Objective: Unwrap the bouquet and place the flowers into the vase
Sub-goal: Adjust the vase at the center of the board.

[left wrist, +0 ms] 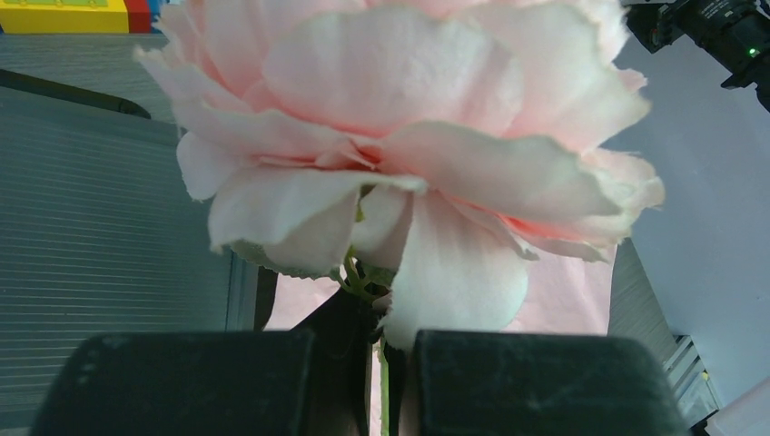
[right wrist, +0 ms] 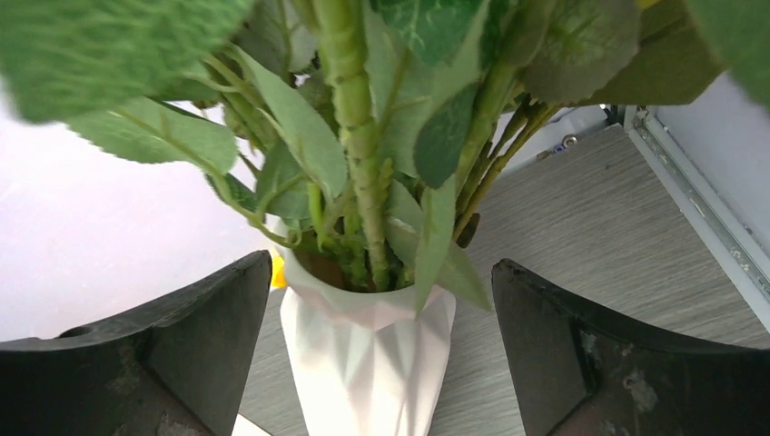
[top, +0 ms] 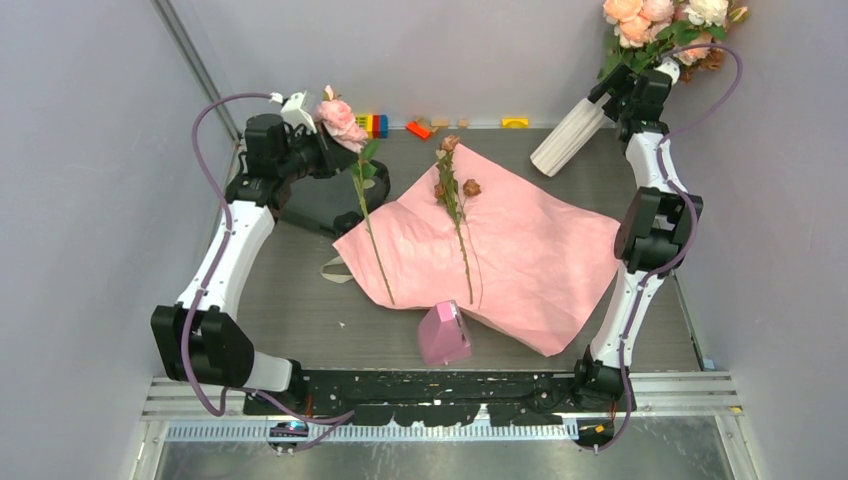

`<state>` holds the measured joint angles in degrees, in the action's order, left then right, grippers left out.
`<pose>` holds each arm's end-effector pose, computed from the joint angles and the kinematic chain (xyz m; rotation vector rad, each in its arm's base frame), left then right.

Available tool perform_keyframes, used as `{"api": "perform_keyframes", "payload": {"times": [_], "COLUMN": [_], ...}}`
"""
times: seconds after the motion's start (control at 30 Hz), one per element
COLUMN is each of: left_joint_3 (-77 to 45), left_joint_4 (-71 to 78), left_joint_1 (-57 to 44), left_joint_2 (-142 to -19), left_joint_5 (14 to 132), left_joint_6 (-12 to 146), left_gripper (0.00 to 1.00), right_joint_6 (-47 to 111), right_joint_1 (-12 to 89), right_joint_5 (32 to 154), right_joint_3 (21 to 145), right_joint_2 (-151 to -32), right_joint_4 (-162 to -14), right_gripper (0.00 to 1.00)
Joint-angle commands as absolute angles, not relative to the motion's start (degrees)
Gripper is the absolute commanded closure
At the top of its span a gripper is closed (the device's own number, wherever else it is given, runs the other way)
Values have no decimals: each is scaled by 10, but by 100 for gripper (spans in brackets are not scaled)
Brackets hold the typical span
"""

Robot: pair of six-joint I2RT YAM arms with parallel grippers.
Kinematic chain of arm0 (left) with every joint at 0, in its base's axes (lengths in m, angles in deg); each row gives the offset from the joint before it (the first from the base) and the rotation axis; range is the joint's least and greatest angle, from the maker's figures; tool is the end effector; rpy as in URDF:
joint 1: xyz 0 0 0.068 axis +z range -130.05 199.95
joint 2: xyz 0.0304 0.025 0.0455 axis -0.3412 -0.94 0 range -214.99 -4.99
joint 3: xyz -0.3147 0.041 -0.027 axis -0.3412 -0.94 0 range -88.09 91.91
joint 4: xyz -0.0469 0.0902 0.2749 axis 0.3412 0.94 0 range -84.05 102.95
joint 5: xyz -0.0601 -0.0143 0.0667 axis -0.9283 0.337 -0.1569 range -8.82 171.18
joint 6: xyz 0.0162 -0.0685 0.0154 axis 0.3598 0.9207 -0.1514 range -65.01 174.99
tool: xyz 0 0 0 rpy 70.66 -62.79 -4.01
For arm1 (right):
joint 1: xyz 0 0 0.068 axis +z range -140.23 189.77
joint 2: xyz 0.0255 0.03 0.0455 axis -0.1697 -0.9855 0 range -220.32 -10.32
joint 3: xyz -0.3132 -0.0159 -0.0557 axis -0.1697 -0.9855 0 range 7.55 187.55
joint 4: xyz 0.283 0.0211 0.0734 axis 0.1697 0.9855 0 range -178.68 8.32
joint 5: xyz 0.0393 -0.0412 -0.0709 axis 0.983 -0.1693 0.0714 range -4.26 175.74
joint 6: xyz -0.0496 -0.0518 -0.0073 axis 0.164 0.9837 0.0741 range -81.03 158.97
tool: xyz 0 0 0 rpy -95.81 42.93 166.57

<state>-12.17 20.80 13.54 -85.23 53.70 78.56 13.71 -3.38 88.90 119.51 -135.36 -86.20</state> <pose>0.3640 -0.0687 0.4171 0.0436 1.9482 -0.8066 0.5968 -0.1361 0.3278 0.5708 1.7560 0.1986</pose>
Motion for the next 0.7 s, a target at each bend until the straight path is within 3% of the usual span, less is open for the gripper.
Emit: {"api": "perform_keyframes", "payload": {"times": [0.0, 0.23, 0.37, 0.57, 0.67], "left_joint_3": [-128, -130, -132, -134, -134], "left_joint_4": [185, 183, 182, 181, 182], "left_joint_1": [140, 140, 141, 141, 141], "left_joint_2": [-846, -844, -843, -842, -842], "left_joint_5": [530, 530, 529, 528, 528], "left_joint_6": [786, 787, 788, 788, 788], "left_gripper": [100, 100, 100, 100, 100], "right_joint_6": [155, 158, 158, 163, 169], "right_joint_1": [-35, -35, -35, -34, -33], "right_joint_5": [894, 893, 902, 912, 920], "right_joint_3": [1242, 1279, 1294, 1296, 1290], "right_joint_2": [-1369, -1395, -1408, -1410, -1405], "right_joint_4": [-849, -845, -848, -860, -867], "right_gripper": [4, 7, 14, 32, 48]}}
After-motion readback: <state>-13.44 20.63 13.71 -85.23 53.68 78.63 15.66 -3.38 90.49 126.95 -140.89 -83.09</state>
